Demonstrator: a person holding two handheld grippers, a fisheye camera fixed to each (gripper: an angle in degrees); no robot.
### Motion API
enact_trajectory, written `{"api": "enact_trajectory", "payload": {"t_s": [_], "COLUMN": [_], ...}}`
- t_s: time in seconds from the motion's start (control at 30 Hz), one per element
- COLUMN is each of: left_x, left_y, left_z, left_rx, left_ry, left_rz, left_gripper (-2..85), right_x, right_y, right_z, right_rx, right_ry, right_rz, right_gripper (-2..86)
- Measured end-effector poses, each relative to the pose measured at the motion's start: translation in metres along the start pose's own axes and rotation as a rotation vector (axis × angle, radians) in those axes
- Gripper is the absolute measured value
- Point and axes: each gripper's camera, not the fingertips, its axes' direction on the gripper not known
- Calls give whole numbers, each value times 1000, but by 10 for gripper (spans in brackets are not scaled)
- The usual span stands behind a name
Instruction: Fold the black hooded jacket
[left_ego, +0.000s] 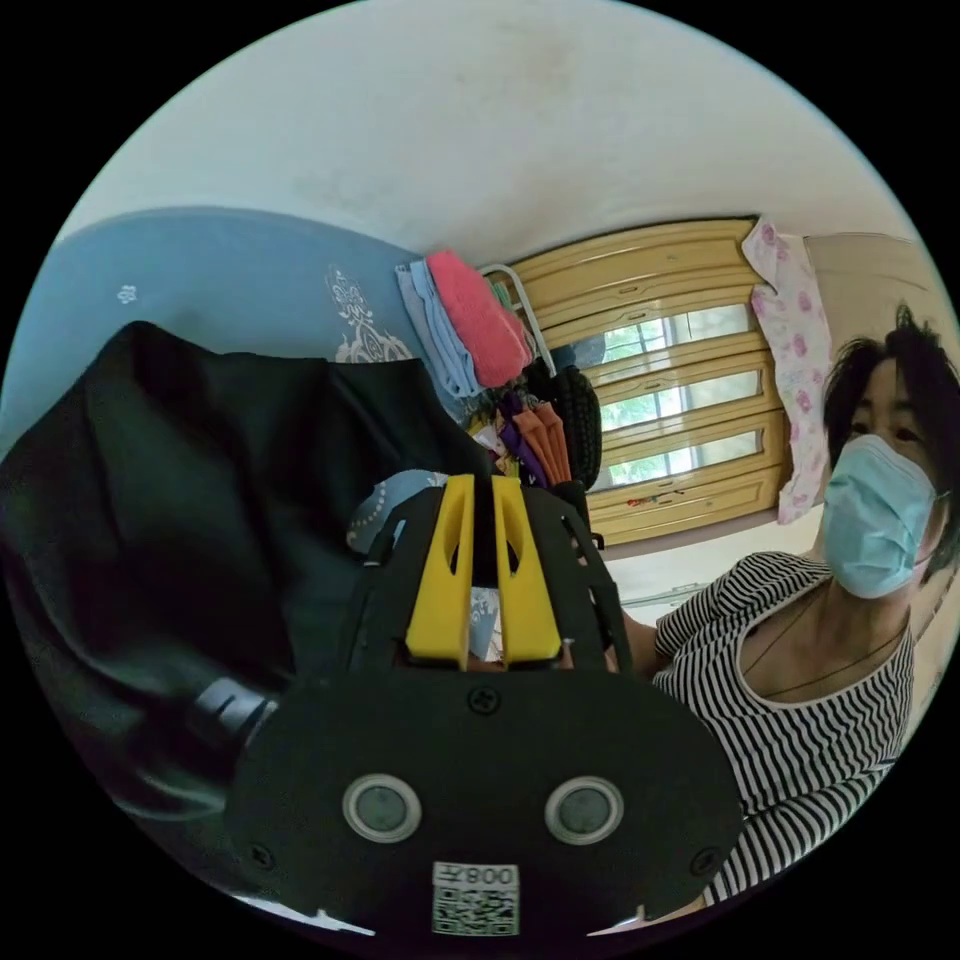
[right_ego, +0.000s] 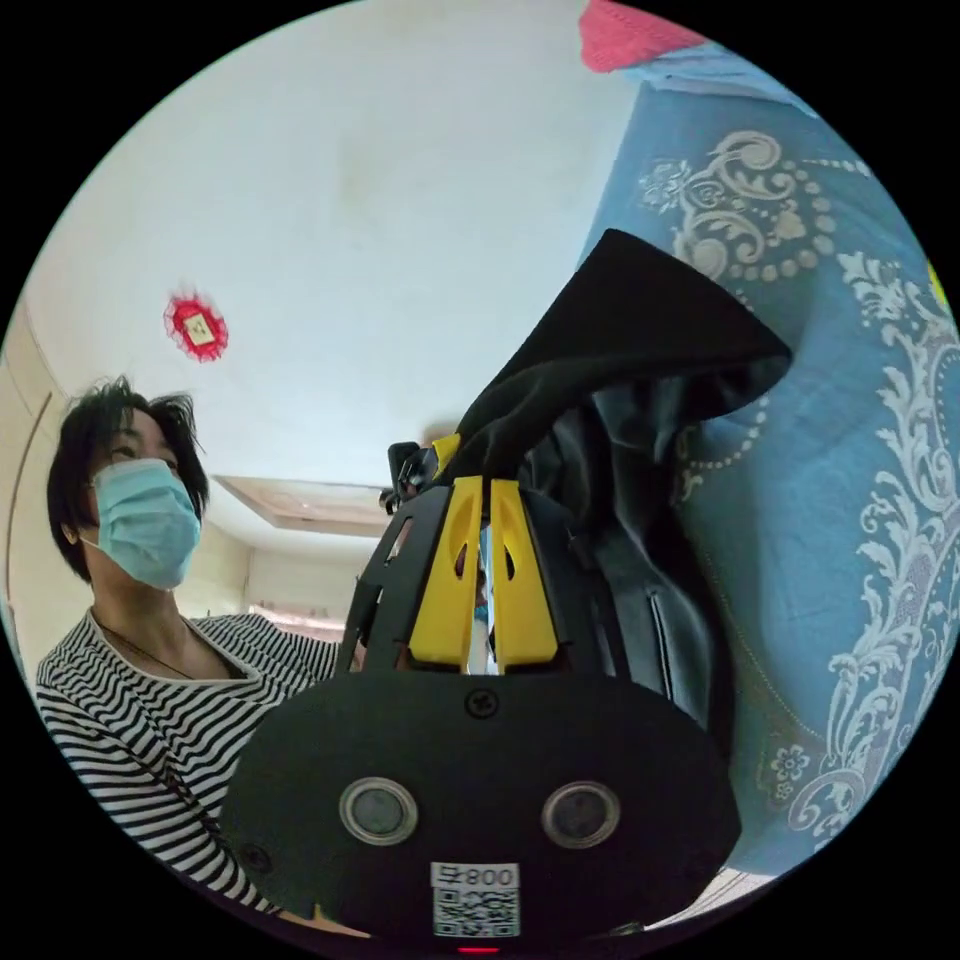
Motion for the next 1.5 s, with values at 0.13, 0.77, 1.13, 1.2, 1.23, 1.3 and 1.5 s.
{"api": "enact_trajectory", "payload": {"t_s": [0.13, 0.77, 1.13, 1.2, 1.23, 1.3, 1.5], "left_x": [17, 40, -9, -25, -29, -45, -56], "left_y": [21, 179, 240, 249, 251, 263, 284], "left_z": [-64, -294, -327, -325, -324, -322, -324], "left_rx": [60, 252, 191, 173, 172, 169, 164], "left_ry": [-37, -274, -391, -400, -395, -405, -452], "left_rz": [-5, -236, -414, -440, -446, -498, -524], "left_gripper": [31, 31, 32, 33, 33, 36, 48], "right_x": [-36, -150, -145, -136, -134, -124, -126], "right_y": [-14, -23, 3, 2, 2, -2, -40], "right_z": [73, 425, 550, 557, 558, 554, 492], "right_rx": [-136, -651, -836, -848, -851, -864, -763], "right_ry": [-33, -96, 73, 107, 113, 131, 236], "right_rz": [-57, -235, -326, -331, -328, -308, -328], "right_gripper": [9, 10, 9, 8, 8, 5, 1]}}
